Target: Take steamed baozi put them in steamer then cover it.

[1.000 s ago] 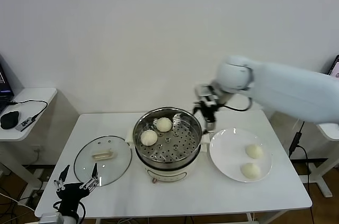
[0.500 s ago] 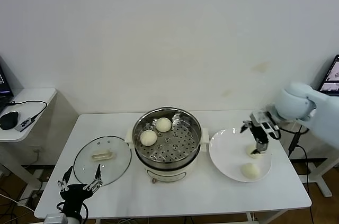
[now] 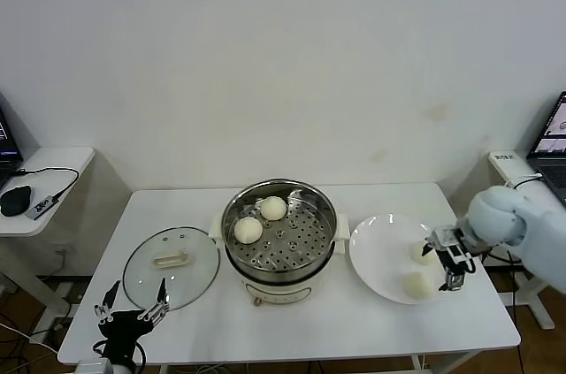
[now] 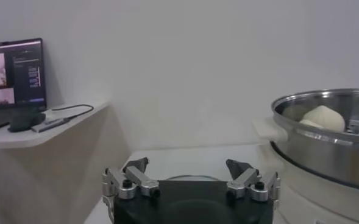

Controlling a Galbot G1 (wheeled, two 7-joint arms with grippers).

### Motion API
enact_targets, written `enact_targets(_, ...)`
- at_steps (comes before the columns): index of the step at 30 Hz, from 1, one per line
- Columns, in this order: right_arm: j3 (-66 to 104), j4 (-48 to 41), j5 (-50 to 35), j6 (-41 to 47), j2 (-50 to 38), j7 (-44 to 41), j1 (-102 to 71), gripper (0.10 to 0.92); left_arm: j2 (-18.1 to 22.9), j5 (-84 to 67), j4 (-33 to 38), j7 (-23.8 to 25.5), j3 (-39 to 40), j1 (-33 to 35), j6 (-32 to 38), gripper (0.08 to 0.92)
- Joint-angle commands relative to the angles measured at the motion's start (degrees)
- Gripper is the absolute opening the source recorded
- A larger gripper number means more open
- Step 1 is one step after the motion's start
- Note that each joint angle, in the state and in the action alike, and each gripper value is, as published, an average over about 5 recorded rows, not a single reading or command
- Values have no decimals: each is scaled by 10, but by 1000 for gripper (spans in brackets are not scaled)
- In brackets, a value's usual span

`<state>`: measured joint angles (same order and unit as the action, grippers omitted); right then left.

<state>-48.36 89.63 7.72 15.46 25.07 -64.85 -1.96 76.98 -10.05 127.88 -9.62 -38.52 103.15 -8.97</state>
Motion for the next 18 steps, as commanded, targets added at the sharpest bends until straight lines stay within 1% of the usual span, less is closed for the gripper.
enact_targets(1,44,-48,27,1,40,4,-72,823,0,1,-3,0,-2,0,0,823)
enact_targets(11,54,-87,32,7,68,14,-76,817,1,3,-8,0,-5,-2,1,823)
enact_targets(18,53,-93,30,12,80,16,-77,780,1,4,-10,0,-5,-4,1,823)
